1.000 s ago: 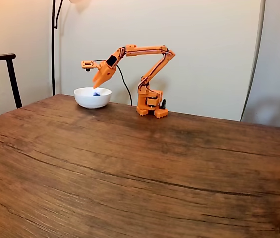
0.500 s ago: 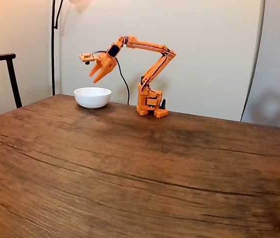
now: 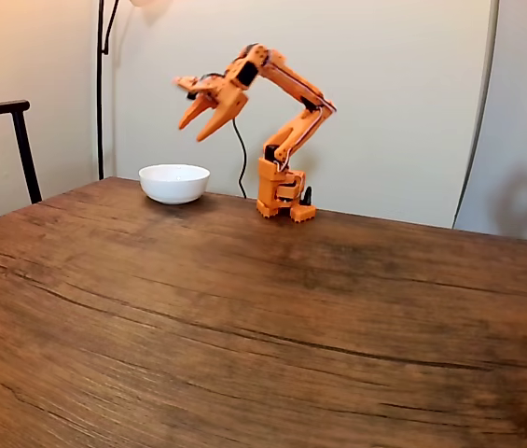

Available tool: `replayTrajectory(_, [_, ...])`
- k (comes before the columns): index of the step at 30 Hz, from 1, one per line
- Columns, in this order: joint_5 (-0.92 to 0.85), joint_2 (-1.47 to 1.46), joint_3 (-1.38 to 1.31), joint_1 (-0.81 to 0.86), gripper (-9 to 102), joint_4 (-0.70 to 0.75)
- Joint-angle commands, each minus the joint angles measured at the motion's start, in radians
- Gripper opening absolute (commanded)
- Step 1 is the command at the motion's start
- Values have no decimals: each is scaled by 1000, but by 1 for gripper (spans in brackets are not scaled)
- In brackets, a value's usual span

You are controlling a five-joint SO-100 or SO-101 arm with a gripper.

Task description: Grasp the cube and drop it in the bowl

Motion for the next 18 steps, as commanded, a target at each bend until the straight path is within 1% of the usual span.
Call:
replayTrajectory(1, [-38, 101, 49, -75, 30, 20])
replayTrajectory(8, [-103, 275, 201, -307, 30, 28])
replayTrajectory(18, [-110, 457, 328, -535, 30, 14])
